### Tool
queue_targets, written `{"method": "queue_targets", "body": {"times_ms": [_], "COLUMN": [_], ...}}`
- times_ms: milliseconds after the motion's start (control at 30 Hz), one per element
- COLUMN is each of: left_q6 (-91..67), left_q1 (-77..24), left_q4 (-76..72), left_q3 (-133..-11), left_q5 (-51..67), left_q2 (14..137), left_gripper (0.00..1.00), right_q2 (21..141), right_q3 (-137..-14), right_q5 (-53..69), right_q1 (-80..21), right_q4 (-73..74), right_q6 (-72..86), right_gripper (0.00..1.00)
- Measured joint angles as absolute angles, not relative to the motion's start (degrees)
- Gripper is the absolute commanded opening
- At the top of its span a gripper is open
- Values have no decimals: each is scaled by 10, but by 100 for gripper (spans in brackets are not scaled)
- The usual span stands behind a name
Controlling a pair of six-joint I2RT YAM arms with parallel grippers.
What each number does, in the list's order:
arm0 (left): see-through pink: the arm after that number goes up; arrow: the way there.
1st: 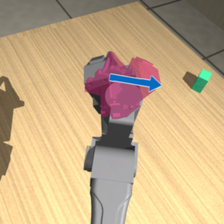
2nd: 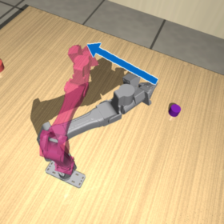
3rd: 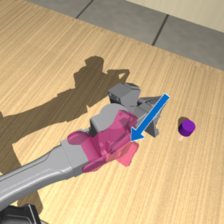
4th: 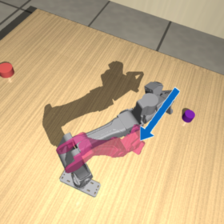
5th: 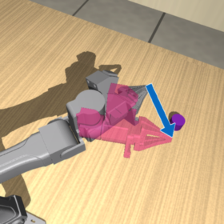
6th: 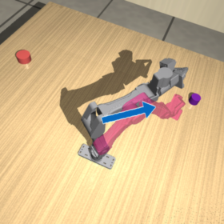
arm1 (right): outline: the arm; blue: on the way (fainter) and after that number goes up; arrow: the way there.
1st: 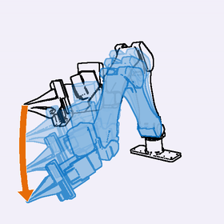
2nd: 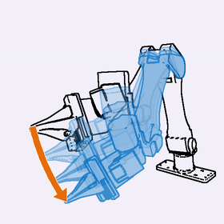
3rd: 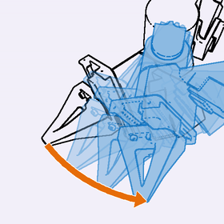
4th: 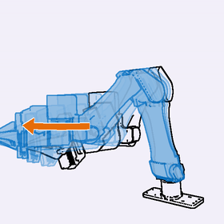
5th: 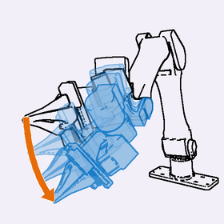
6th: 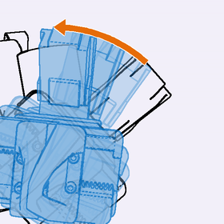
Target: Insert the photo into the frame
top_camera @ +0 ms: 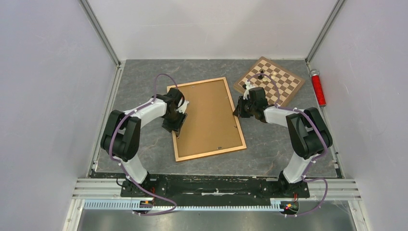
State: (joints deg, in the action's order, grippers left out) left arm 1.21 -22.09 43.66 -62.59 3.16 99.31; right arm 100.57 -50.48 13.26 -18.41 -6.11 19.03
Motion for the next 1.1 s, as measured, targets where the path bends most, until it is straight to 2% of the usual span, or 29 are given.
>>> {"method": "queue_targets", "body": {"times_ms": [400,1100], "left_q6": [41,70], "left_q1": [-267,-291], "left_q4": [449,457], "left_q3": [-626,-623], "left_q5": [13,-8], "left_q2": [991,986], "left_gripper": [54,61], "right_q2": [1007,1010], "right_q3": [-508,-512], "right_q5": [130,130], "right_q1": [-174,-174], "right_q4": [-60,-59], "right_q6": [180,176], "right_gripper": [0,0]}}
